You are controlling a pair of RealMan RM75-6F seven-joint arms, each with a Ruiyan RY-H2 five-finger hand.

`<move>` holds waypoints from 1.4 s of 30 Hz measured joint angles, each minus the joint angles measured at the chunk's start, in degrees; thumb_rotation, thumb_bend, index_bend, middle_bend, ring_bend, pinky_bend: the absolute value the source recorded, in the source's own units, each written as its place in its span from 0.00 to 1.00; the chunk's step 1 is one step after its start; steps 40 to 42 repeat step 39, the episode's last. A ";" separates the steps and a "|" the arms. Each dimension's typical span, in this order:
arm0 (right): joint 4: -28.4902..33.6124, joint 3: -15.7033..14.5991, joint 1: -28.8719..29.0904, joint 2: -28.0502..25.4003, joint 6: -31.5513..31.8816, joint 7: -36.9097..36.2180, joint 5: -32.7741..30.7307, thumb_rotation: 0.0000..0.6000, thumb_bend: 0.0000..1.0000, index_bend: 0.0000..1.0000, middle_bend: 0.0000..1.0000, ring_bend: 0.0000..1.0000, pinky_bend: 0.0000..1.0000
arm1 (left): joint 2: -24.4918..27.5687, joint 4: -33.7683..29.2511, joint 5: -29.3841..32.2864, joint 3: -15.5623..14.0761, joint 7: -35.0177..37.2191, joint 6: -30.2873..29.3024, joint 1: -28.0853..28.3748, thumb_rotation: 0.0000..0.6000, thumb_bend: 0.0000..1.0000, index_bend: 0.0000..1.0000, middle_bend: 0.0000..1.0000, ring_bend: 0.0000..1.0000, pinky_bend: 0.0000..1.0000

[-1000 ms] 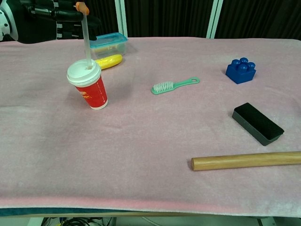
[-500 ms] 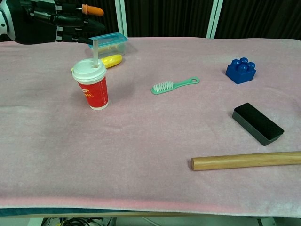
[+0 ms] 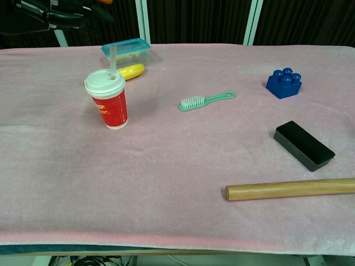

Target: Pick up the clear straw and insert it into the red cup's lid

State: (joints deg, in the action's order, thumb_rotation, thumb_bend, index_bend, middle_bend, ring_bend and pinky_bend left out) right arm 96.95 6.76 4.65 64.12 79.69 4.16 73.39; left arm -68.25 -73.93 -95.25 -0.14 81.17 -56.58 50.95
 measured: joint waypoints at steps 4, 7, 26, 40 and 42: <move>0.11 -0.02 -0.05 -0.04 0.07 0.10 -0.02 1.00 0.24 0.08 0.03 0.06 0.18 | 1.85 -3.83 1.89 0.99 -12.55 -2.10 -1.79 1.00 0.32 0.19 0.22 0.02 0.11; 0.21 -0.03 -0.08 -0.05 0.14 0.17 -0.01 1.00 0.24 0.08 0.03 0.06 0.18 | 3.18 -7.42 3.85 1.88 -23.65 -4.09 -3.51 1.00 0.32 0.19 0.22 0.02 0.11; 0.37 -0.04 -0.14 -0.19 0.40 0.08 0.33 1.00 0.24 0.08 0.03 0.06 0.18 | 8.90 -28.96 10.31 -6.43 -84.03 -28.36 -30.65 1.00 0.32 0.19 0.19 0.02 0.06; 0.50 -0.08 -0.22 -0.21 0.66 0.16 0.59 1.00 0.24 0.08 0.03 0.06 0.18 | 10.64 -24.12 8.70 -9.24 -73.57 -36.57 -41.43 1.00 0.32 0.19 0.19 0.02 0.05; 0.50 -0.08 -0.22 -0.21 0.66 0.16 0.59 1.00 0.24 0.08 0.03 0.06 0.18 | 10.64 -24.12 8.70 -9.24 -73.57 -36.57 -41.43 1.00 0.32 0.19 0.19 0.02 0.05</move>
